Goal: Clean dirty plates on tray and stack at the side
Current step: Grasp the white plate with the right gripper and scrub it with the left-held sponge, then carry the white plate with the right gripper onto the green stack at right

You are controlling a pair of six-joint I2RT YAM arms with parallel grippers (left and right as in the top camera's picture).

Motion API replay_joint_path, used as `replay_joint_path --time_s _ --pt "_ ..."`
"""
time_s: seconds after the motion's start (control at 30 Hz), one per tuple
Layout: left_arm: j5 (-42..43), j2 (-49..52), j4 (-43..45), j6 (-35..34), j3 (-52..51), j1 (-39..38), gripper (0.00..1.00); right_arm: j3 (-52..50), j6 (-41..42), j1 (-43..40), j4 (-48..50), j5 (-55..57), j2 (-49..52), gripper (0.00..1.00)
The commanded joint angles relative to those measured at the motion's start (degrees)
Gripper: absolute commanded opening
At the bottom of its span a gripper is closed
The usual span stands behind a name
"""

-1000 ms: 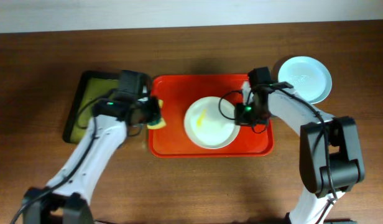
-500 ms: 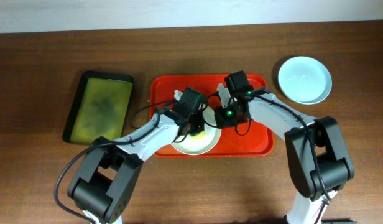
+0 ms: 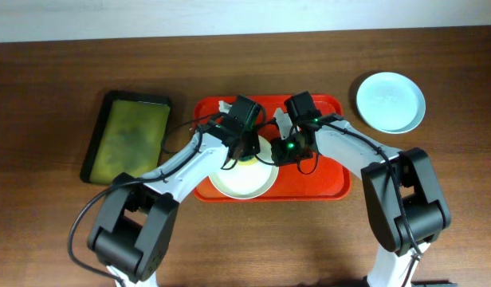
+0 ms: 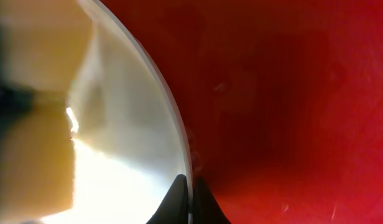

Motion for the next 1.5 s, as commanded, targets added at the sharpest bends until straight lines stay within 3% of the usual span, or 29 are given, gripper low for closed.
replay_joint_path --time_s 0.0,0.13,0.27,0.4,0.47,0.53,0.63,0.77,0.9,0.97,1.13,1.2,1.3,1.37,1.47 --pt "-2.51 6.95 0.28 -0.15 0.57 0.22 0.0 -0.96 -0.61 -0.15 -0.79 2.95 2.95 0.04" --pt "-22.91 9.42 -4.83 0.57 0.61 1.6 0.0 -0.96 -0.63 -0.15 -0.81 2.95 2.95 0.04" --pt "-32.81 7.37 -11.47 0.74 0.61 1.86 0.0 -0.96 -0.63 -0.15 -0.81 2.95 2.95 0.04" --pt "-32.24 -5.64 -14.84 0.72 0.66 1.86 0.0 -0.96 -0.61 -0.15 -0.9 2.95 2.95 0.04" --pt "-20.68 -10.84 -14.53 0.72 0.66 1.86 0.0 -0.96 -0.61 -0.15 -0.85 2.93 2.95 0.04" --pt "-3.26 -9.94 -12.28 0.72 -0.39 1.64 0.0 -0.96 -0.61 -0.15 -0.85 2.93 2.95 0.04" --pt "3.72 -3.85 -6.95 0.72 -3.87 0.11 0.0 -0.96 -0.61 -0.15 -0.83 2.93 2.97 0.04" --pt "-0.76 4.24 -7.67 0.74 -3.98 -1.22 0.0 -0.96 -0.61 -0.15 -0.66 2.95 2.95 0.04" --pt "-26.6 3.87 -16.85 0.74 -3.87 -0.81 0.0 -0.96 -0.61 -0.15 -0.61 2.95 2.95 0.04" --pt "-31.26 2.73 -18.47 0.74 -3.54 -0.35 0.0 -0.96 -0.61 -0.15 -0.61 2.95 2.95 0.04" --pt "-31.26 -7.21 -18.4 0.74 0.92 3.69 0.0 0.94 -0.68 -0.15 -1.84 2.91 2.47 0.04" --pt "-23.04 -12.15 -17.55 0.76 1.01 12.11 0.0 7.06 -3.8 -0.09 -7.69 3.17 0.72 0.04" --pt "-5.88 -11.26 -15.45 3.67 0.98 25.88 0.0 18.75 -4.39 0.9 -19.15 15.61 0.11 0.04" --pt "-3.02 -10.21 -14.25 4.74 0.98 31.63 0.0 24.39 -5.92 3.1 -24.09 24.92 0.11 0.04" --pt "-2.78 -6.93 -12.31 6.01 0.98 38.53 0.0 34.45 -6.75 12.48 -30.64 52.85 0.11 0.04"
